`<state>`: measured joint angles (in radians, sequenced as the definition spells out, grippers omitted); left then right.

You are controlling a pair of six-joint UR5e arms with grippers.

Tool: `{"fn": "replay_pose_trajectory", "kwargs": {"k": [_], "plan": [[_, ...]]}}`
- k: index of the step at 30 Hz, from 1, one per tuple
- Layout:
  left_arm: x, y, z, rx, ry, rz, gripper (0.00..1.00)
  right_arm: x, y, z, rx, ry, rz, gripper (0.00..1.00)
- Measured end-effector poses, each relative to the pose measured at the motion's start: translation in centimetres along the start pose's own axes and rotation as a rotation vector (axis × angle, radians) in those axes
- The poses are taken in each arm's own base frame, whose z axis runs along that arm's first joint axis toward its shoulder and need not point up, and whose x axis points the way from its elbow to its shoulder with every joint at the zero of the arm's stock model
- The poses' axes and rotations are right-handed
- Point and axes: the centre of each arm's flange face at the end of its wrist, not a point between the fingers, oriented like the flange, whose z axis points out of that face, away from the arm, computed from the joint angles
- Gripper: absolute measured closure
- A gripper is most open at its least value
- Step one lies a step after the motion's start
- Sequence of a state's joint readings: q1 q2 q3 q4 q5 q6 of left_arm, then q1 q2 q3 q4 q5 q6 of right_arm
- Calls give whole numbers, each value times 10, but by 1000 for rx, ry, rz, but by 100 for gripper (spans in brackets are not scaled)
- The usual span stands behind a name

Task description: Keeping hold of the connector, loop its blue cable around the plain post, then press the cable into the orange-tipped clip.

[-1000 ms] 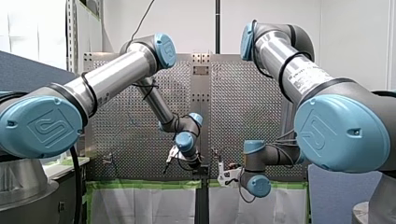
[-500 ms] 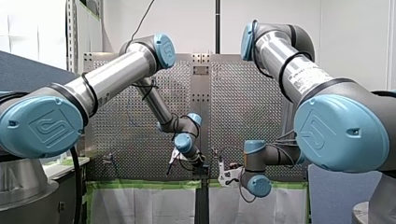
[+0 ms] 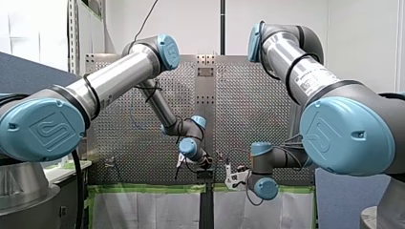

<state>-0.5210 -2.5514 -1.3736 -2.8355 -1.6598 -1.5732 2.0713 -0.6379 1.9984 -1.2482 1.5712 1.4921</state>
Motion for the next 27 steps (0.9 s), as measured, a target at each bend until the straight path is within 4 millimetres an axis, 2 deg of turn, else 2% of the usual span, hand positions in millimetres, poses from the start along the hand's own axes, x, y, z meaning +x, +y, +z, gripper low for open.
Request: {"fn": "replay_pose_trajectory", "kwargs": {"k": [9,27], "plan": [[9,3,-1,-31,-31,-17,100,2,10,12,-24,-21,-16,100],[9,-1,0,-68,-83,-37,100,10,28,34,-53,1,-21,100]]}}
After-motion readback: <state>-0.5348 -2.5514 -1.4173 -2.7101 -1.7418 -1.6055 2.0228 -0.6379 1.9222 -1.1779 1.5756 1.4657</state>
